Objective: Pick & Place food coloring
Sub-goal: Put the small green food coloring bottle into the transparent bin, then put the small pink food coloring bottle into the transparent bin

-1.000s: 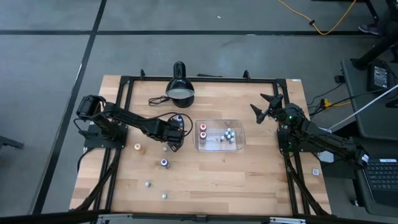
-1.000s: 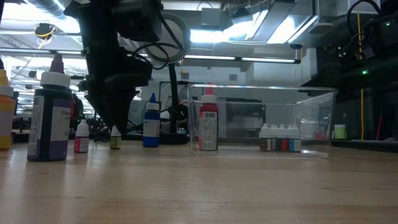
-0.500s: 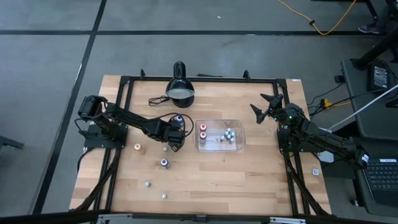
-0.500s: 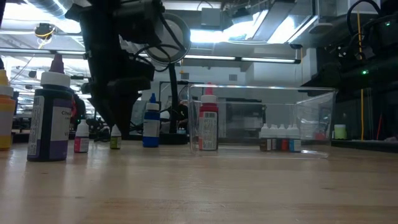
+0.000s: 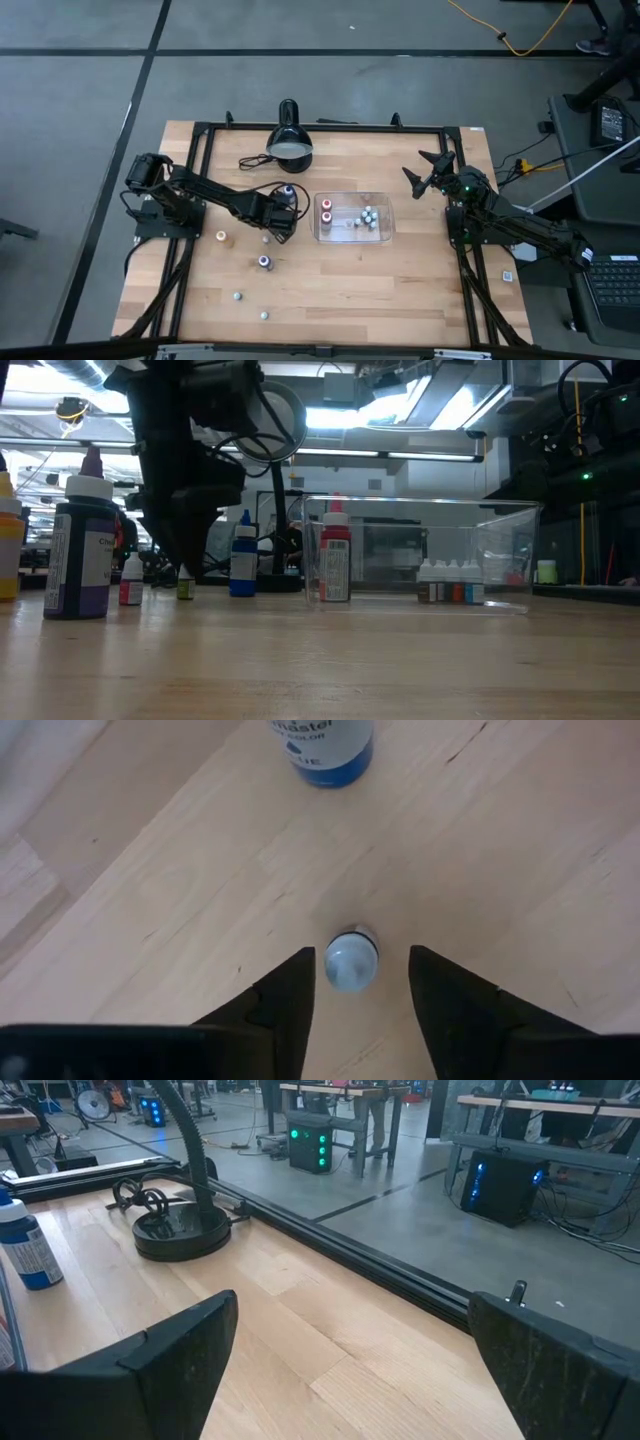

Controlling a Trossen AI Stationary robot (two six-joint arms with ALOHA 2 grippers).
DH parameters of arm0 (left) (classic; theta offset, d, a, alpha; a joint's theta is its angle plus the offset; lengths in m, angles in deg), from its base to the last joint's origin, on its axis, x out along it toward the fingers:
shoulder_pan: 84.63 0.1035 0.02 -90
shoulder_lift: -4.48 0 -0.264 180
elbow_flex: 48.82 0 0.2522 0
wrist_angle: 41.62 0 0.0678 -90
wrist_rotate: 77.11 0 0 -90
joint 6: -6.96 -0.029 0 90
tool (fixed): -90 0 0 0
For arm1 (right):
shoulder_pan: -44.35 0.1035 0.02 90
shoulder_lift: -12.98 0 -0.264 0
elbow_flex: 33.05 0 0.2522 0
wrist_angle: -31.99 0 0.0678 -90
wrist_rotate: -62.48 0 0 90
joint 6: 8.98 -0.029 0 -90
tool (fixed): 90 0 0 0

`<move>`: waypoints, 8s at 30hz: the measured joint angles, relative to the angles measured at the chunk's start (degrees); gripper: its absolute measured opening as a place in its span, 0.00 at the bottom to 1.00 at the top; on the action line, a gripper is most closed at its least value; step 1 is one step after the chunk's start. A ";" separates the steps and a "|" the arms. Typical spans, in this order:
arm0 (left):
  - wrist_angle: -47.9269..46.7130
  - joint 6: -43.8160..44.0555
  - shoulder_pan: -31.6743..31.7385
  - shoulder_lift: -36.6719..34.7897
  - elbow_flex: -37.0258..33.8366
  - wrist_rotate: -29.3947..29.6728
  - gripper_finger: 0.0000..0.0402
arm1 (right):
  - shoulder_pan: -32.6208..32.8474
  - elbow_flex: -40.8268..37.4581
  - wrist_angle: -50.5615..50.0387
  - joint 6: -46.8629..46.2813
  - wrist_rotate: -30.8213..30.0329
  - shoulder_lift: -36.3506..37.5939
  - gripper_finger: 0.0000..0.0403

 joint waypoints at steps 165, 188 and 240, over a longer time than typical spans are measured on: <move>-0.51 -47.19 3.96 41.53 63.54 -10.94 0.14 | 0.02 0.00 0.00 -0.01 0.00 0.00 0.98; -0.40 -49.70 4.00 42.12 63.54 -11.23 0.26 | 0.02 0.00 0.00 -0.07 0.00 0.00 0.98; -29.67 -2.43 -0.96 15.56 63.59 -0.08 0.74 | 0.00 0.00 0.00 -0.01 0.00 0.00 0.98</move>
